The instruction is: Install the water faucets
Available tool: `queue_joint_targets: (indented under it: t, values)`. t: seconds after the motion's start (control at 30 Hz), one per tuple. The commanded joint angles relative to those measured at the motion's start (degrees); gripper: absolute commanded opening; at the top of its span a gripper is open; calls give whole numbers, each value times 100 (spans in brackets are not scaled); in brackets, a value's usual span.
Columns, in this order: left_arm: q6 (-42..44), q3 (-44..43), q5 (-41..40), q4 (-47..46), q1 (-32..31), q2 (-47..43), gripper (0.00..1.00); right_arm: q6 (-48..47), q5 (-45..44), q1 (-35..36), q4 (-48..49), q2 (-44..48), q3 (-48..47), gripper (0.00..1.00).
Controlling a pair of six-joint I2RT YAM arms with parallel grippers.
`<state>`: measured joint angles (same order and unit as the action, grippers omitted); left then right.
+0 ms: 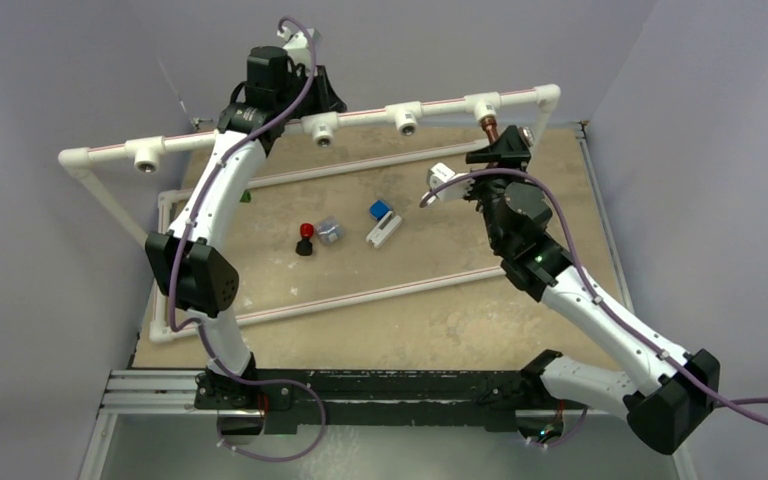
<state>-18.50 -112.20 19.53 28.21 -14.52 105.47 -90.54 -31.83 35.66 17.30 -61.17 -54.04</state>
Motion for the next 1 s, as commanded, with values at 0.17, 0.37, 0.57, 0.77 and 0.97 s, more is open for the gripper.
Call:
queue_joint_targets:
  t: [0.17, 0.37, 0.57, 0.77, 0.97]
  values:
    - [-107, 312, 427, 115, 134, 159, 17, 1114, -65, -313, -43, 336, -8, 53]
    - [-112, 302, 443, 105, 138, 149, 17, 2133, 72, -314, -214, 340, -13, 25]
    - [-110, 312, 441, 106, 143, 121, 17, 3369, 375, -314, -379, 198, -224, 1]
    - [-110, 330, 445, 102, 143, 106, 17, 5475, 769, -314, -323, 61, -370, 0]
    - [-110, 338, 481, 106, 143, 126, 17, 8067, 1390, -314, 263, 167, -92, 0]
